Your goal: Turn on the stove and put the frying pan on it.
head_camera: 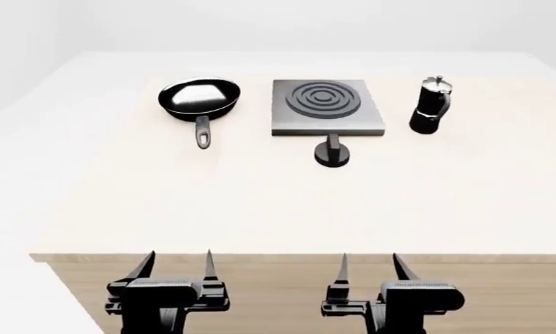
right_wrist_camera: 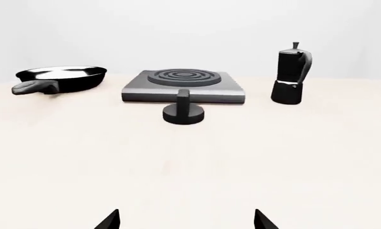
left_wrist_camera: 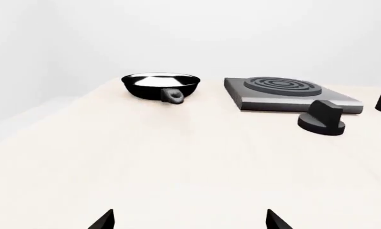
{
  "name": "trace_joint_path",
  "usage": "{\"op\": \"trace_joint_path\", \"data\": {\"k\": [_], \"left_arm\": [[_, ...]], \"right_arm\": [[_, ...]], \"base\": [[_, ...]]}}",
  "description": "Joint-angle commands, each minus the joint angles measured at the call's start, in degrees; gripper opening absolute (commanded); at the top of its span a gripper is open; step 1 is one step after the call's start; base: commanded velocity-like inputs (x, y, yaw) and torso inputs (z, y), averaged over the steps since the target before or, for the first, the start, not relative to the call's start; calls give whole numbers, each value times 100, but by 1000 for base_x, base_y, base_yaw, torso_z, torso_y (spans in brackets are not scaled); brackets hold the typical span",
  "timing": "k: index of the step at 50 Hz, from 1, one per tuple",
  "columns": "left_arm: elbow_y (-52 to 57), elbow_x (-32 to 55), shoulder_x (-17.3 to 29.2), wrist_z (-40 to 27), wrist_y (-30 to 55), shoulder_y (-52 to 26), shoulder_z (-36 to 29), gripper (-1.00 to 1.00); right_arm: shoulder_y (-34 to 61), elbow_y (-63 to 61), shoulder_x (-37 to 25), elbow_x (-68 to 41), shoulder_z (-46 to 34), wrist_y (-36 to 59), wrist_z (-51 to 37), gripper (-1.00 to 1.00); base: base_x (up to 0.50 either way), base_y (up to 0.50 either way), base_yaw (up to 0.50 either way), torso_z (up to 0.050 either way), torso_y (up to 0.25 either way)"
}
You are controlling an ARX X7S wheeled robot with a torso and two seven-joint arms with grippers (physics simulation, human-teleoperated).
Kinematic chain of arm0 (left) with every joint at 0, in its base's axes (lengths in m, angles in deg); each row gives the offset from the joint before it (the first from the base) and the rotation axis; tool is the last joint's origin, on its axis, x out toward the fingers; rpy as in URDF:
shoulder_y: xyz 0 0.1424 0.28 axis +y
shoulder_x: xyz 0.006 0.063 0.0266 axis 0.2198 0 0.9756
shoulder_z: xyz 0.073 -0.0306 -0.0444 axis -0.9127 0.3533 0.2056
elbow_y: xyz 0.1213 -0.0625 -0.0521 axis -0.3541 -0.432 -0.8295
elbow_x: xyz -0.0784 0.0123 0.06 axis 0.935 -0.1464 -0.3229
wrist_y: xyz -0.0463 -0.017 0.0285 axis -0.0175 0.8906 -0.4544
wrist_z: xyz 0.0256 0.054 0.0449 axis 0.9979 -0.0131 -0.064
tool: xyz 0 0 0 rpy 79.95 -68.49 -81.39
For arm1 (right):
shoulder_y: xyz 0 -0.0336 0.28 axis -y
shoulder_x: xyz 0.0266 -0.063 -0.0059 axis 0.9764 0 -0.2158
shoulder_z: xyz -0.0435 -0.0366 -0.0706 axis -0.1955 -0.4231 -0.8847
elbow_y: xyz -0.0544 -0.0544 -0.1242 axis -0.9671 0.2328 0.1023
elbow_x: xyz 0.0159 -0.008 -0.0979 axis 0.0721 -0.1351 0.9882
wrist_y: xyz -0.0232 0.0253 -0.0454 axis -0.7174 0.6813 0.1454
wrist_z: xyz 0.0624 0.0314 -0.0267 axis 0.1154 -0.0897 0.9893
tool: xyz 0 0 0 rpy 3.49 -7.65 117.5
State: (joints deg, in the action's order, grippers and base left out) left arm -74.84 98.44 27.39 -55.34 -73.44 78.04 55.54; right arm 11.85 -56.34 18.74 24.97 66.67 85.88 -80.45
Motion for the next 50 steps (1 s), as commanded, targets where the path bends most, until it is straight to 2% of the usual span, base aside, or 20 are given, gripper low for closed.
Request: {"op": "trace_joint_path", "data": {"k": [1,11,50], "left_arm": [[-17,83,63,-49,1,-31,-48,100],[-189,102,32,-132,-9,-169,-120,100],[-133,207,202,-294,-108,-114,-307,100]], "right_arm": [[60,-15,-46,5,-83,146,-138,100],[186,83,-105,-131,-108,183,-105,100],[203,145,-246,-270,-267,62,-237,100]], "base": [[0,0,0,0,0],[71,0,0,0,0],[498,0,0,0,0]]}}
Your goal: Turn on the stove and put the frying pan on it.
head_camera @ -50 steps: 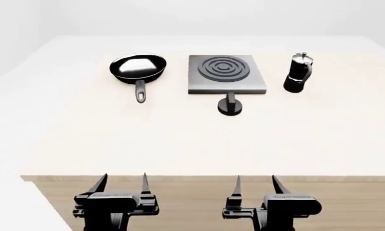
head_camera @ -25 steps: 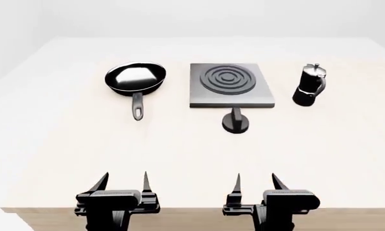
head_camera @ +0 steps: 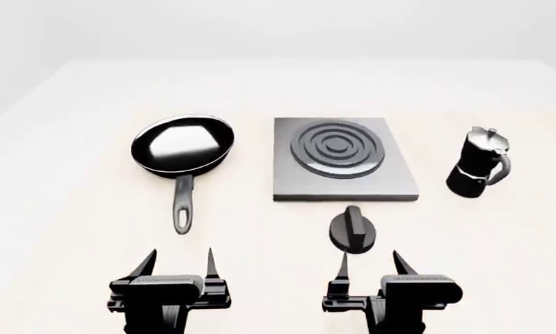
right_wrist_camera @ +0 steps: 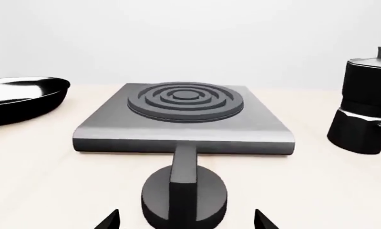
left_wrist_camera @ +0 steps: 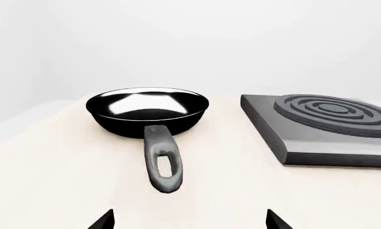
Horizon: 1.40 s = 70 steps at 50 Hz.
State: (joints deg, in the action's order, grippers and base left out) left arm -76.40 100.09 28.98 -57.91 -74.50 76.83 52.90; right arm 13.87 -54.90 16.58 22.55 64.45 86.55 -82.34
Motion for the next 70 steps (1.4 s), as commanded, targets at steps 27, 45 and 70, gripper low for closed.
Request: {"op": "trace_joint_path", "data": {"k": [27,45,70], "left_arm": [[13,122,116,-123,-38,-5,-147,100],[8,223,168,-168,-10,-32,-181,100],[30,316,229,-240,-3,-34,-243,100]], "right_arm": [[-7,-69,-115,-256,-97,6,-66,100],[412,-1405,-274,-1043,9,2683,-506,100],[974,-2134,-106,-1488,124,5462,-1525,100]], "base": [[435,0,0,0,1],[0,0,0,0,0],[0,0,0,0,0]]}}
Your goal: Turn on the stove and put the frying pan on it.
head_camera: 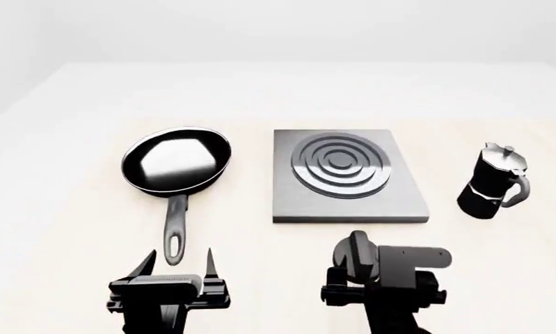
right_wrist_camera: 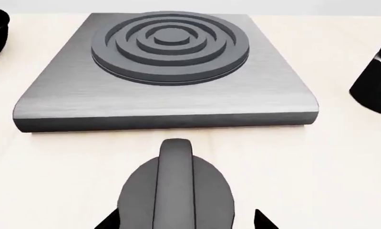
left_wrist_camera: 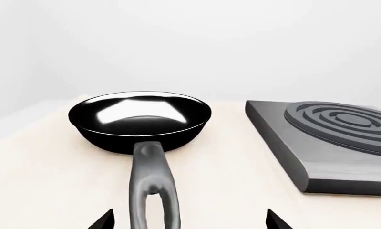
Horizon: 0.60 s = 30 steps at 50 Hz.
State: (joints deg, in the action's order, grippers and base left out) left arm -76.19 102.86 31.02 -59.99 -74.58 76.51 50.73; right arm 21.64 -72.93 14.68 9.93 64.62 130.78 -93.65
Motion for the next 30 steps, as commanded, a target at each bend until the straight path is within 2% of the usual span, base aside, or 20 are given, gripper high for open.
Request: {"op": "trace_joint_path", "data": {"k": [1,13,30], "left_arm": [[44,47,31,-41,28,6,-28,100],[-18,65,48,-66,-15,-23,-64,100],[6,107,88,-114,-19,-14,-109,100]], "right_arm": [[204,-332,82,-241,100,1052,-385,100],[312,-331,143,-476,219,1387,-425,100],[-103,-746,222,-376,748,1314,-1113,100]], "base": [[0,0,0,0,0],[0,0,0,0,0],[0,0,0,0,0]]}}
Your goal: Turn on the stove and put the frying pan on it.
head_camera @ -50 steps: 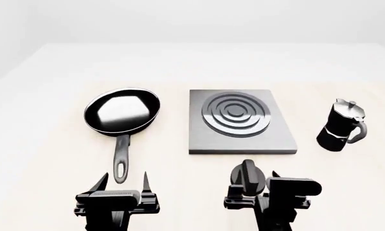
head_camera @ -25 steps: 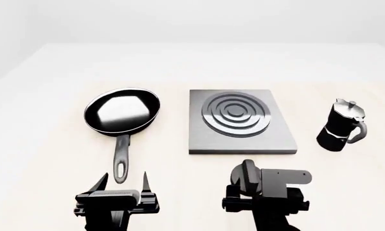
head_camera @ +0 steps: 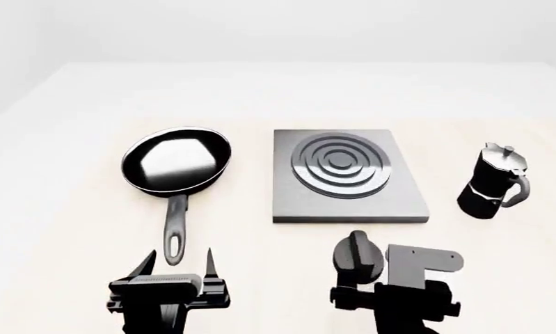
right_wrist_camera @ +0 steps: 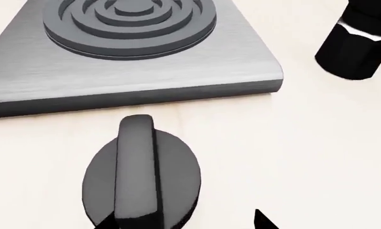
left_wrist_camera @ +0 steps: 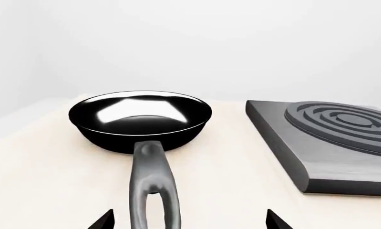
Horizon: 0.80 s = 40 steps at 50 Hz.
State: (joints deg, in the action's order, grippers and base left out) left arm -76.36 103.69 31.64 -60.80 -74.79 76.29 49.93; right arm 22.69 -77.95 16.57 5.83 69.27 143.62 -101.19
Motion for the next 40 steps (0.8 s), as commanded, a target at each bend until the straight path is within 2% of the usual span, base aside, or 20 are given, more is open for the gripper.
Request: {"op": "trace_joint_path", "data": {"k": [1,19,23,26,27,28,30,36,40], "left_arm": [[-1,22,25,-31,-17,1,-32,100],[-13,61,64,-69,-39,-10,-76,100],[9,78,72,-82,-27,-12,-84,100],[7,89,79,-84,-45,-5,-87,100],[17,95,82,-88,-44,2,-88,100],[3,93,80,-87,-60,1,-91,100],[-19,93,78,-85,-77,-4,-94,100],[8,100,92,-111,-59,-2,-112,100],[51,99,103,-138,-40,11,-125,100]], "right_arm": [[-252,-265,33,28,332,4,-379,100],[-528,-443,-31,399,625,-255,-1048,100],[-700,-394,-44,600,581,-985,-1036,100],[-883,-83,-43,937,484,-2206,-941,100],[-885,95,0,899,595,-2026,-1051,100],[-1014,197,53,1034,655,-2583,-1103,100],[-1026,320,44,1114,646,-2546,-1198,100],[-1135,951,116,1400,589,-3443,-1290,100],[-1234,1482,159,1598,509,-4546,-1243,100]], "base": [[0,0,0,0,0],[0,0,0,0,0],[0,0,0,0,0],[0,0,0,0,0],[0,0,0,0,0],[0,0,0,0,0],[0,0,0,0,0],[0,0,0,0,0],[0,0,0,0,0]]}}
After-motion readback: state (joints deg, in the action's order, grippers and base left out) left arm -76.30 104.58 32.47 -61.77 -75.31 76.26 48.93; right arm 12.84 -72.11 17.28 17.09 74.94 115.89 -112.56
